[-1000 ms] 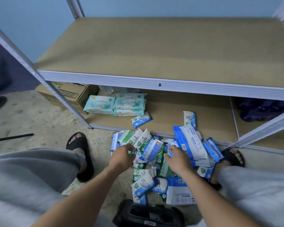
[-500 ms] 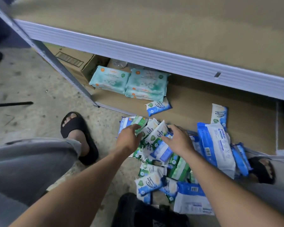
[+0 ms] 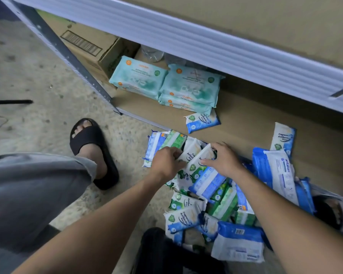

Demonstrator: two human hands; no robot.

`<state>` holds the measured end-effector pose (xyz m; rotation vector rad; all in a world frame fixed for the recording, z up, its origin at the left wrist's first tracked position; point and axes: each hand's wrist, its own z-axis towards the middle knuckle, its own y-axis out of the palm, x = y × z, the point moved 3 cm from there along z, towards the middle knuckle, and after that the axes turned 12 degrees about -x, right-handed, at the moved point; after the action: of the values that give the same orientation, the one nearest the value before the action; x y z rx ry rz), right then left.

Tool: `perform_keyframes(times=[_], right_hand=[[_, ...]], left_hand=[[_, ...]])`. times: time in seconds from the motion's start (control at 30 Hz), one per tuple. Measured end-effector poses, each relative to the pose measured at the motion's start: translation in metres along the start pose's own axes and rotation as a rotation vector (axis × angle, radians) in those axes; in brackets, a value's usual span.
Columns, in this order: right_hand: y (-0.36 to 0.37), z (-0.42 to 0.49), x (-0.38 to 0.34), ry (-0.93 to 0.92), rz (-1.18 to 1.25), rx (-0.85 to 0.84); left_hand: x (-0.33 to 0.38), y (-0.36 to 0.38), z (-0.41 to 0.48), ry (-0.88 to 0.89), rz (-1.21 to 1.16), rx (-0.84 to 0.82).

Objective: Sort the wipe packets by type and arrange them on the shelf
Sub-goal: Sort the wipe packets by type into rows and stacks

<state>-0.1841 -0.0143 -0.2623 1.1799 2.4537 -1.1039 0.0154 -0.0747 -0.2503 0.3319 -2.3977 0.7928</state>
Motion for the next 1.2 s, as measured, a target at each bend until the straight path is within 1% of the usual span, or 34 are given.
perform_keyframes(times=[0.13,0.27,0.37,0.5,0.6,0.67,0.8,0.93,0.97,1.0,1.1,1.13,1.2], right_hand=[[-0.007,-0.003,0.006,-0.051,0.081,-0.002],[-0.014,-0.015,0.001,-0.095,0.168,-0.051],[-0.02,-0.021,-0.002,-0.105,0.253,-0.038],[-0.03,-0.017,-0.011,-0.032,0.542,0.051],[-0.03,-0.005,-0.028,0.049,0.665,0.133],[-0.026,0.003,-0.047,0.068,0.731,0.172],[-0.011,0.024,-0.085,0.105,0.881,0.206],[0.0,0.049,-0.112,0.077,0.962,0.199],[0.002,0.055,-0.114,0.056,0.915,0.215],[0.004,0.059,-0.114,0.026,0.783,0.246],[0.004,0.063,-0.109,0.021,0.154,0.3],[0.004,0.064,-0.106,0.021,0.025,0.29],[0.002,0.062,-0.105,-0.025,-0.131,0.264]], left_hand=[[-0.002,0.002,-0.001,-0.002,-0.06,-0.028],[-0.007,0.008,-0.005,0.012,-0.092,-0.03],[-0.006,-0.001,-0.008,0.048,-0.125,0.004],[-0.013,-0.043,-0.007,0.032,-0.22,0.186],[-0.023,-0.079,0.003,0.03,-0.299,0.269],[-0.031,-0.101,0.011,0.026,-0.313,0.287],[-0.05,-0.134,0.03,-0.011,-0.382,0.273],[-0.064,-0.158,0.051,-0.029,-0.432,0.298],[-0.066,-0.163,0.055,-0.026,-0.408,0.329],[-0.068,-0.166,0.058,-0.018,-0.351,0.368],[-0.071,-0.163,0.062,0.034,-0.051,0.442],[-0.072,-0.157,0.063,0.058,0.019,0.443],[-0.075,-0.144,0.066,0.096,0.109,0.431]])
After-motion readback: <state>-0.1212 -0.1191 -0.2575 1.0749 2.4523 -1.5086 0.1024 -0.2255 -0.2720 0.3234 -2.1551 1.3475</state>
